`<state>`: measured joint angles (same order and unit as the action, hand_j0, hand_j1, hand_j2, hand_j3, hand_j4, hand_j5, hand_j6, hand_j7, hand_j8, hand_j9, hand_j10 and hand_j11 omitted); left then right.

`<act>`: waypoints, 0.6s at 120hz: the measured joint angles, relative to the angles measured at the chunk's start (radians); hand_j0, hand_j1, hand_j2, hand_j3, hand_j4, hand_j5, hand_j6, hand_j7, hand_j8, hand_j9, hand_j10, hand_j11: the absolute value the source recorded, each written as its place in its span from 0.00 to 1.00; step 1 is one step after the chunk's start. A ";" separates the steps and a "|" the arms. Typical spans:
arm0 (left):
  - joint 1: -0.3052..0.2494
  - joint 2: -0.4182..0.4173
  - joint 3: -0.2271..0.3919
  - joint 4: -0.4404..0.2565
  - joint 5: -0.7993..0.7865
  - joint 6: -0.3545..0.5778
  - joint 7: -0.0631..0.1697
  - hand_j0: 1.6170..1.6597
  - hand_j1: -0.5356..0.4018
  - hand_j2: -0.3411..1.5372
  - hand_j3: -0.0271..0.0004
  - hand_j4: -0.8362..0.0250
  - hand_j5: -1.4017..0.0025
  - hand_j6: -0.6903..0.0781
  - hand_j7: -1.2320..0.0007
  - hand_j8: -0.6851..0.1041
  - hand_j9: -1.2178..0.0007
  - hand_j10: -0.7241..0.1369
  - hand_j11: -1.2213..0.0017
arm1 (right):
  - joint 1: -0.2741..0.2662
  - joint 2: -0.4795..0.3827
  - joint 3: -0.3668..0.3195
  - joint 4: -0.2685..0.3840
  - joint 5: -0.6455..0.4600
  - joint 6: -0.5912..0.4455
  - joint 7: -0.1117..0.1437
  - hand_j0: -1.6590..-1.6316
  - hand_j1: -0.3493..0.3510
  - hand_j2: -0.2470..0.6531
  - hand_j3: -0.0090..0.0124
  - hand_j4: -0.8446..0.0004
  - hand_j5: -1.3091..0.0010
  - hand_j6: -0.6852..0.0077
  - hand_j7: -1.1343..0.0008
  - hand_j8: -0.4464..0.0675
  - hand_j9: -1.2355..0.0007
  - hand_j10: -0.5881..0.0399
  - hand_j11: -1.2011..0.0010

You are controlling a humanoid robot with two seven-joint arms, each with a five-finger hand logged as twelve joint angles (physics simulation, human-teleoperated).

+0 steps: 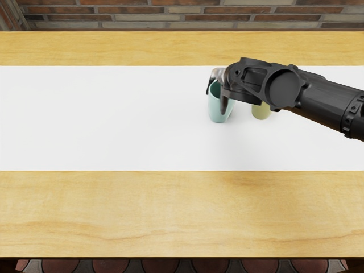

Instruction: Pick up cup and place in cup with right hand

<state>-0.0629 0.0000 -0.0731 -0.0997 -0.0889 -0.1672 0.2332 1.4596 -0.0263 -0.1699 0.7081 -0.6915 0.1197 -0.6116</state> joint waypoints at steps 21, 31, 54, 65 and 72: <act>0.000 0.000 0.000 0.000 0.000 0.000 0.000 0.96 0.94 0.18 0.98 0.97 1.00 0.90 1.00 0.87 1.00 0.84 1.00 | 0.006 -0.006 0.007 0.015 0.007 0.001 0.001 0.38 0.62 0.13 0.42 0.42 0.42 0.66 0.37 0.58 0.39 0.47 0.36; 0.000 0.000 0.000 0.000 0.000 0.000 0.000 0.96 0.94 0.18 0.98 0.97 1.00 0.90 1.00 0.87 1.00 0.84 1.00 | 0.012 -0.012 0.013 0.020 0.013 0.004 0.000 0.40 0.65 0.26 0.39 0.41 0.39 0.62 0.36 0.55 0.37 0.45 0.35; 0.000 0.000 0.001 0.000 0.000 0.000 0.000 0.96 0.94 0.18 0.98 0.97 1.00 0.90 1.00 0.87 1.00 0.84 1.00 | 0.058 -0.029 0.019 0.023 0.015 0.016 0.000 0.45 0.61 0.19 0.43 0.40 0.37 0.61 0.34 0.52 0.36 0.46 0.34; 0.000 0.000 0.001 0.000 0.000 0.000 0.000 0.96 0.94 0.18 0.98 0.97 1.00 0.90 1.00 0.87 1.00 0.84 1.00 | 0.083 -0.045 0.021 0.024 0.019 0.030 0.000 0.43 0.62 0.22 0.44 0.41 0.36 0.61 0.34 0.54 0.35 0.47 0.33; 0.000 0.000 0.001 0.000 0.000 0.000 0.000 0.96 0.94 0.18 0.98 0.97 1.00 0.90 1.00 0.87 1.00 0.84 1.00 | 0.102 -0.060 0.025 0.024 0.022 0.045 0.000 0.43 0.61 0.21 0.44 0.41 0.35 0.61 0.34 0.54 0.35 0.46 0.33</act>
<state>-0.0629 0.0000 -0.0717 -0.0998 -0.0888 -0.1672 0.2331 1.5619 -0.0868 -0.1444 0.7320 -0.6694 0.1651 -0.6117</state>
